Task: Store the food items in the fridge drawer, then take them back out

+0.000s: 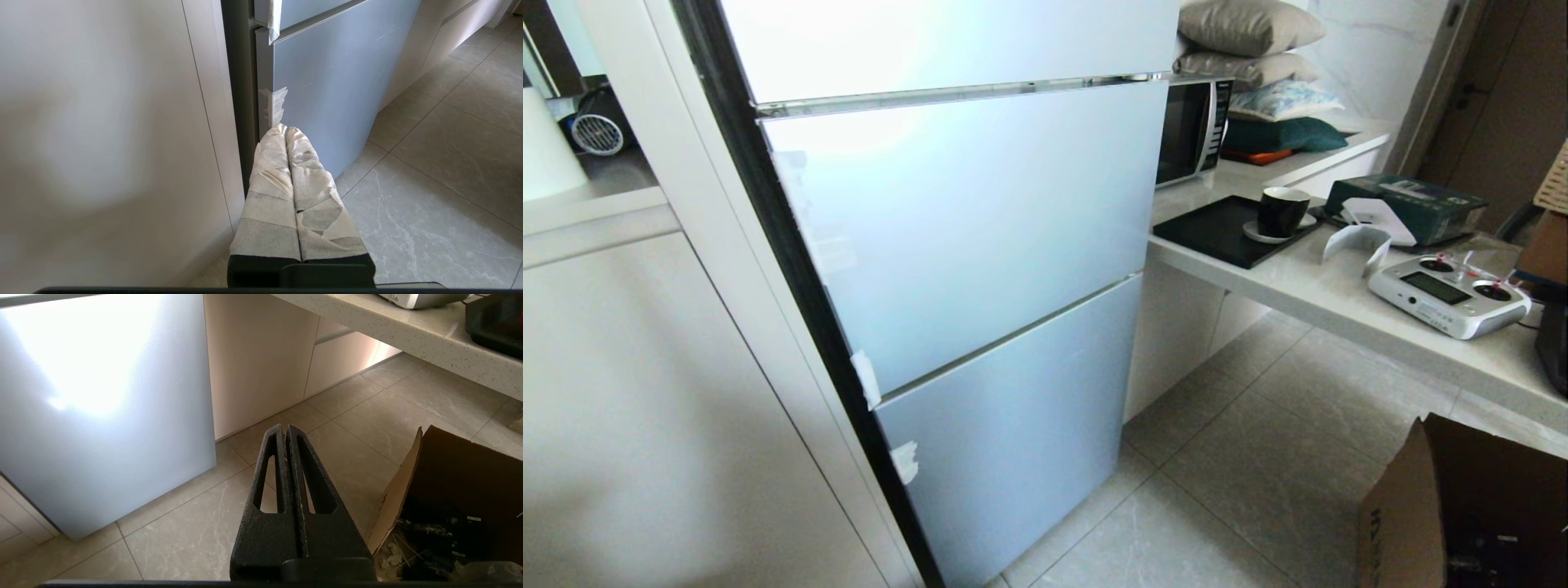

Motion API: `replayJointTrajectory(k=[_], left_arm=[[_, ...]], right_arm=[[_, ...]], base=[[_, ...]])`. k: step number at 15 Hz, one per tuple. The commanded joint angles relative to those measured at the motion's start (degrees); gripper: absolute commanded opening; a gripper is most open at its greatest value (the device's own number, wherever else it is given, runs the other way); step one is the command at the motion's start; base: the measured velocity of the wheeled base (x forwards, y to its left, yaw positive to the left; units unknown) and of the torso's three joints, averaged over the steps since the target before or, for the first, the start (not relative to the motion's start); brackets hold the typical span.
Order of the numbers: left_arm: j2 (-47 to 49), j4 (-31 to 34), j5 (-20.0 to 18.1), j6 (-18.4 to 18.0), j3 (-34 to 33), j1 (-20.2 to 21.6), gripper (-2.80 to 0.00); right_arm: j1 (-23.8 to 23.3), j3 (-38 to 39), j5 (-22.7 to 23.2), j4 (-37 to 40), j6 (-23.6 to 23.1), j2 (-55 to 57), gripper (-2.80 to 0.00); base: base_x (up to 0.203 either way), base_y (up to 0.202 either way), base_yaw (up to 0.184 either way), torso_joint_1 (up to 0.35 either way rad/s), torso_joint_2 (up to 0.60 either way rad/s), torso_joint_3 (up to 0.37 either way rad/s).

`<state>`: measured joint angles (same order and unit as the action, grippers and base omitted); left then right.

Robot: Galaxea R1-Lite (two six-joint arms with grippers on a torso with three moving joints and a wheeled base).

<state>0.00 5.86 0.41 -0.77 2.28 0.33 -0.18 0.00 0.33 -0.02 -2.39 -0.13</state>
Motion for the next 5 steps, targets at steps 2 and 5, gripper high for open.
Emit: replayJointTrajectory(k=[2, 5], left_arm=[[0.0, 0.0, 0.0, 0.0, 0.0, 0.0, -2.8], [0.0, 0.0, 0.0, 0.0, 0.0, 0.0, -2.8]], right_arm=[[0.0, 0.0, -0.1, -0.1, 0.6, 0.0, -2.8], [0.0, 0.0, 0.0, 0.1, 0.9, 0.0, -2.8]], base=[[0.0, 0.0, 0.0, 0.0, 0.0, 0.0], [0.0, 0.0, 0.0, 0.0, 0.0, 0.0]])
